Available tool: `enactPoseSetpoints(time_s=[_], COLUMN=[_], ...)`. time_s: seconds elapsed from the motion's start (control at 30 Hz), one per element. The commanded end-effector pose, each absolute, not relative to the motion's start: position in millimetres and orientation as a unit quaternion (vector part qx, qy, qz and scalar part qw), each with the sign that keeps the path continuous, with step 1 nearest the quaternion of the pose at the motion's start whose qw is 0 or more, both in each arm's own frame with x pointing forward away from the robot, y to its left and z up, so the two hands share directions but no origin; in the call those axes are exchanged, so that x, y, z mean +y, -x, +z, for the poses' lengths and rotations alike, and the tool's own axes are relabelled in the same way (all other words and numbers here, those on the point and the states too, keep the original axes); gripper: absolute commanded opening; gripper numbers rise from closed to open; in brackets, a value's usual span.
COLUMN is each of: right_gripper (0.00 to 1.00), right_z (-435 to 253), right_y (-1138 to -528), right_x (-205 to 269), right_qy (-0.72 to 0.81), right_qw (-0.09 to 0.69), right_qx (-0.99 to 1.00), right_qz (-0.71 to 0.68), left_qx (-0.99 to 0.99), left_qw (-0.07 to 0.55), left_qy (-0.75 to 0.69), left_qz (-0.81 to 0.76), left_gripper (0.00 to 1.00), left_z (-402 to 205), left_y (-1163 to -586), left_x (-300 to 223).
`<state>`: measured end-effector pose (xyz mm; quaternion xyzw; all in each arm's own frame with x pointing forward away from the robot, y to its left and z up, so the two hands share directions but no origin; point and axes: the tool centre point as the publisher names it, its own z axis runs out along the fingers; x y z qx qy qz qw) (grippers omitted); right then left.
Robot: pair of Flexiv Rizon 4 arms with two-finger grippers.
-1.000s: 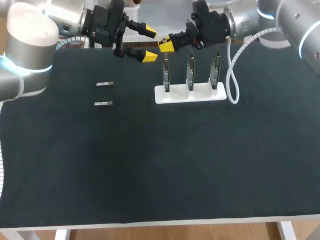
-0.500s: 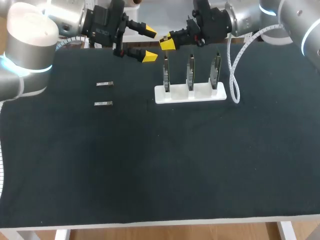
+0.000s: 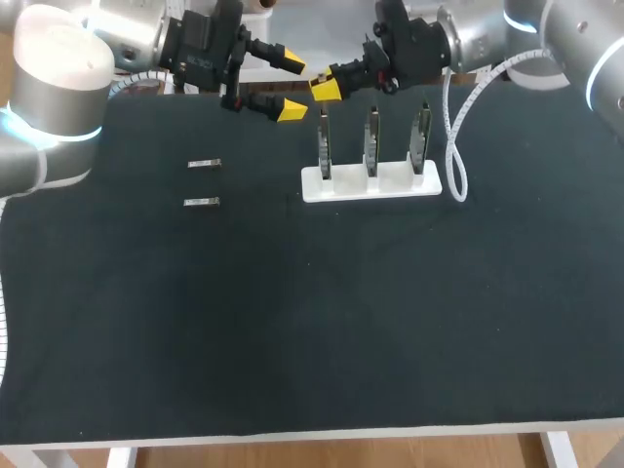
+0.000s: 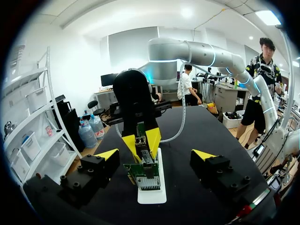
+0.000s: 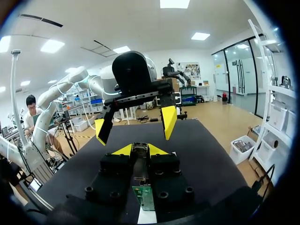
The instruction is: Pick up the optical module with the left hand, and insert it into the network port with the right hand.
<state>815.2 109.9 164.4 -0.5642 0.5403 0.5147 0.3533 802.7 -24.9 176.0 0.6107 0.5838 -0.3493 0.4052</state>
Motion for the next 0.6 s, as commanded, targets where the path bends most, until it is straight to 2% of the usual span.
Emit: enactPoseSetpoints(time_s=[0.03, 0.6], right_gripper=[0.0, 0.0], right_z=[162.7, 154.5], right_y=[-822.8, -828.0], right_x=[109.7, 113.1], right_qy=[0.577, 0.571], right_qw=[0.33, 0.324], right_qx=[0.521, 0.523], right_qz=[0.536, 0.544], left_qx=[0.583, 0.583], left_qw=[0.404, 0.404], left_qy=[-0.612, -0.612], left_qz=[-0.35, -0.35], left_gripper=[1.0, 1.0], left_z=[176.0, 176.0], left_y=[-804.3, -804.3], left_x=[-25.0, -25.0])
